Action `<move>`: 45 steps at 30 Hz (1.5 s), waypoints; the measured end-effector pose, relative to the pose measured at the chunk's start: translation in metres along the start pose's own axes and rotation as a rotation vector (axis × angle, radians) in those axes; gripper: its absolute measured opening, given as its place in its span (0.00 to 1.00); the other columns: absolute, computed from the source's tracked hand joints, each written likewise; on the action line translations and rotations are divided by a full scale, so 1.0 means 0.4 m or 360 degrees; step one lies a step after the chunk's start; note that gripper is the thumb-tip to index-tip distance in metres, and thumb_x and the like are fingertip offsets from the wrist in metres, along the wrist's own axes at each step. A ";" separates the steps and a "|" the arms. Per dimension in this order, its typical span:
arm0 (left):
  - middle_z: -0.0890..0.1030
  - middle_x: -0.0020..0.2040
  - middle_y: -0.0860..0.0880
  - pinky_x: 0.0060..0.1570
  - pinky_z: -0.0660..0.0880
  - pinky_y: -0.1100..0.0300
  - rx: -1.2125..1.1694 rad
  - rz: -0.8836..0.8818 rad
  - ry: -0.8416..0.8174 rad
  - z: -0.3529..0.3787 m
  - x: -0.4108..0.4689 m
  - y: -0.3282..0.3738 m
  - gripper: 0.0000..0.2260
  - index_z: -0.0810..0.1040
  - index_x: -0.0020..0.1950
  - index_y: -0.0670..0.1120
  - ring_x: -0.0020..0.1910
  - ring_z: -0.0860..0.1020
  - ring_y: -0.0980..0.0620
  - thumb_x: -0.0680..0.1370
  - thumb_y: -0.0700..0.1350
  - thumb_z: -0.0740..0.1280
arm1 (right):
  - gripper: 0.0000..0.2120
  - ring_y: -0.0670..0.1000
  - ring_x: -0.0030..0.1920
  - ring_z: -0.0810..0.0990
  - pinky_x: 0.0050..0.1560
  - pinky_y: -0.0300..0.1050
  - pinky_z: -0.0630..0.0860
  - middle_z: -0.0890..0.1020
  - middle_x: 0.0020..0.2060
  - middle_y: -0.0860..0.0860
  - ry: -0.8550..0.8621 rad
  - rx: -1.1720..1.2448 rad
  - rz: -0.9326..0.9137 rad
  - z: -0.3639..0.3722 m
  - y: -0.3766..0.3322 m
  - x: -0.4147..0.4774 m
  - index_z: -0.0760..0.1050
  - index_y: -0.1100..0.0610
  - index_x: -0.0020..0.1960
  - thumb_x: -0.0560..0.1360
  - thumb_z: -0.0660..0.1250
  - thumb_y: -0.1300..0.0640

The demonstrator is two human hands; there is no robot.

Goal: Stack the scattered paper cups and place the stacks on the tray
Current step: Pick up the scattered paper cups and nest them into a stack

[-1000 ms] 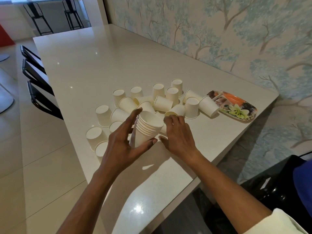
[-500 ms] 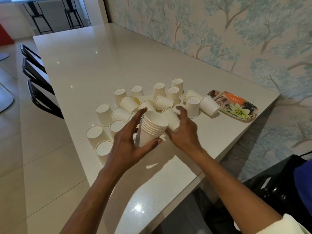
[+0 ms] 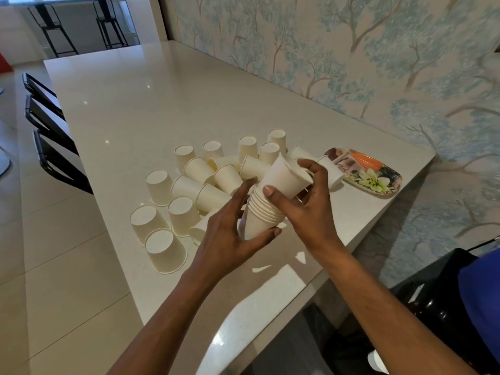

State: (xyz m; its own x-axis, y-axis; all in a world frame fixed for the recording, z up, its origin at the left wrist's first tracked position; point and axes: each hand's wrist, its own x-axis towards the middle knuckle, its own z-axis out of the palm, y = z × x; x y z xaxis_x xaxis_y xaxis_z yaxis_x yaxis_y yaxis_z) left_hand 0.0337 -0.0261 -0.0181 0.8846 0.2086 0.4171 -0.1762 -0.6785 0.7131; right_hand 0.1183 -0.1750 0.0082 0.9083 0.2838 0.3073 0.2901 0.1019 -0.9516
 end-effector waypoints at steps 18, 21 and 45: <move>0.73 0.74 0.51 0.61 0.79 0.48 0.0117 -0.0038 0.0117 0.036 -0.025 0.009 0.43 0.53 0.80 0.57 0.66 0.77 0.54 0.73 0.62 0.74 | 0.34 0.43 0.68 0.78 0.67 0.54 0.79 0.80 0.67 0.43 -0.0505 -0.0025 0.0349 -0.010 0.048 -0.074 0.67 0.44 0.76 0.74 0.77 0.45; 0.71 0.76 0.51 0.62 0.79 0.49 0.0284 -0.0092 0.0025 0.012 -0.035 0.029 0.49 0.41 0.81 0.61 0.67 0.78 0.50 0.71 0.67 0.72 | 0.32 0.42 0.65 0.80 0.67 0.48 0.79 0.83 0.63 0.43 -0.0412 0.0003 0.0309 0.002 0.047 -0.075 0.71 0.45 0.72 0.71 0.77 0.50; 0.75 0.71 0.49 0.60 0.75 0.52 0.1031 -0.0753 -0.0239 -0.266 -0.137 -0.094 0.31 0.69 0.76 0.53 0.64 0.77 0.46 0.76 0.60 0.71 | 0.33 0.33 0.62 0.76 0.56 0.24 0.71 0.80 0.61 0.39 -0.0514 -0.0509 -0.0145 0.044 0.088 -0.101 0.73 0.47 0.68 0.67 0.83 0.54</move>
State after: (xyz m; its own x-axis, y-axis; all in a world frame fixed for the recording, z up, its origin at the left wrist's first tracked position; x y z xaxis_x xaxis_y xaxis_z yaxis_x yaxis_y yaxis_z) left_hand -0.0540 0.0630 -0.0077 0.8594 0.5097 0.0409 0.4743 -0.8245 0.3087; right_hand 0.0864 -0.1663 -0.0375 0.7493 0.5748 0.3288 0.4886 -0.1446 -0.8605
